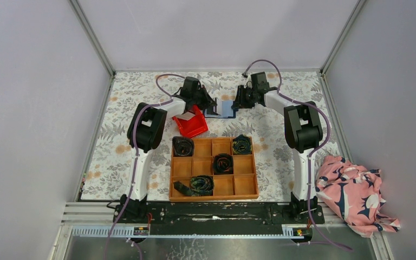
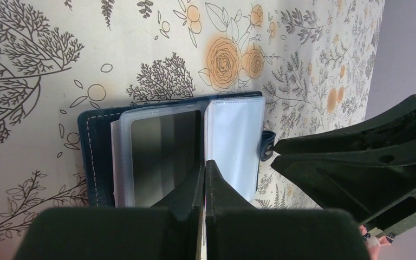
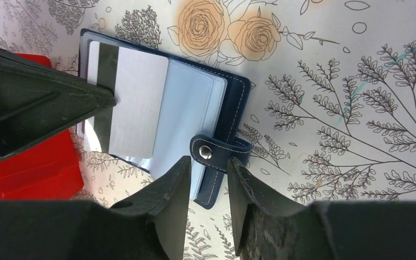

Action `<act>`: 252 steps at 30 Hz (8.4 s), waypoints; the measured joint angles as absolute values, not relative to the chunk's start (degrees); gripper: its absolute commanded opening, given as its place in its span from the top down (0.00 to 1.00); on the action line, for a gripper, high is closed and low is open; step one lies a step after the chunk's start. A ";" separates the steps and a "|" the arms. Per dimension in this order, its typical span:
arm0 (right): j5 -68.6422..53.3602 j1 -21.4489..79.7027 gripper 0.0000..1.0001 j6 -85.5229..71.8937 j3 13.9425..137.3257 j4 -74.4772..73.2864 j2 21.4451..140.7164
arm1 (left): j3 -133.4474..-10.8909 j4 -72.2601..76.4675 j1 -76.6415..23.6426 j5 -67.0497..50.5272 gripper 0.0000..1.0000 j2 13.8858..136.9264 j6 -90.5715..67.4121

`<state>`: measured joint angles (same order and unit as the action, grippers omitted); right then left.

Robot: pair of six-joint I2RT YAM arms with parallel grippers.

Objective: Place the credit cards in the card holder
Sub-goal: Move the distractor to the corner of the board, then insert the credit card into the card holder.

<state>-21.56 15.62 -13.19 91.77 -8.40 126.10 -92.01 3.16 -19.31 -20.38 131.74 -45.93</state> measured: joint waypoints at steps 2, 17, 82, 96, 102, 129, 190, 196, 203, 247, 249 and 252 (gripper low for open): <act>-21.50 15.62 0.61 -13.13 91.79 -8.40 126.50 | -92.01 3.18 -19.29 -20.47 1.00 131.74 -46.15; -20.80 15.62 0.60 -13.02 91.79 -8.43 126.85 | -84.84 8.19 -18.87 -19.40 1.00 129.01 -50.06; 7.60 35.18 0.48 -22.44 42.94 -19.79 70.87 | -80.44 10.87 -17.56 -14.09 1.00 126.61 -53.89; 11.29 39.24 0.63 -30.02 37.30 -22.13 70.30 | -80.36 10.83 -17.56 -13.91 1.00 126.69 -53.91; 12.67 39.51 0.96 -33.10 37.23 -20.75 75.99 | -80.34 10.70 -17.45 -13.89 1.00 126.76 -54.28; 29.10 13.30 1.00 -38.17 37.45 -31.70 63.59 | -80.38 11.35 -15.14 -13.89 1.00 127.55 -56.90; 12.53 -12.84 0.34 -42.39 63.11 2.46 91.05 | -78.35 11.22 -21.34 -9.85 1.00 125.75 -51.57; 10.87 -2.57 0.35 -32.67 65.17 1.89 87.55 | -77.06 11.42 -21.58 -10.55 1.00 124.75 -50.43; 4.73 11.60 0.35 -22.39 72.73 -1.21 94.11 | -75.55 11.22 -23.16 -10.57 1.00 123.31 -49.23; 2.48 28.73 0.76 -20.38 71.05 -1.06 113.75 | -71.07 6.22 -27.40 -9.28 0.98 117.36 -47.40; 2.55 28.73 0.76 -20.53 70.89 -0.89 113.71 | -70.76 6.37 -27.22 -9.61 0.99 117.34 -47.42; 2.59 28.73 0.76 -20.67 70.59 -0.51 113.60 | -70.24 7.03 -27.11 -10.00 1.00 117.34 -47.48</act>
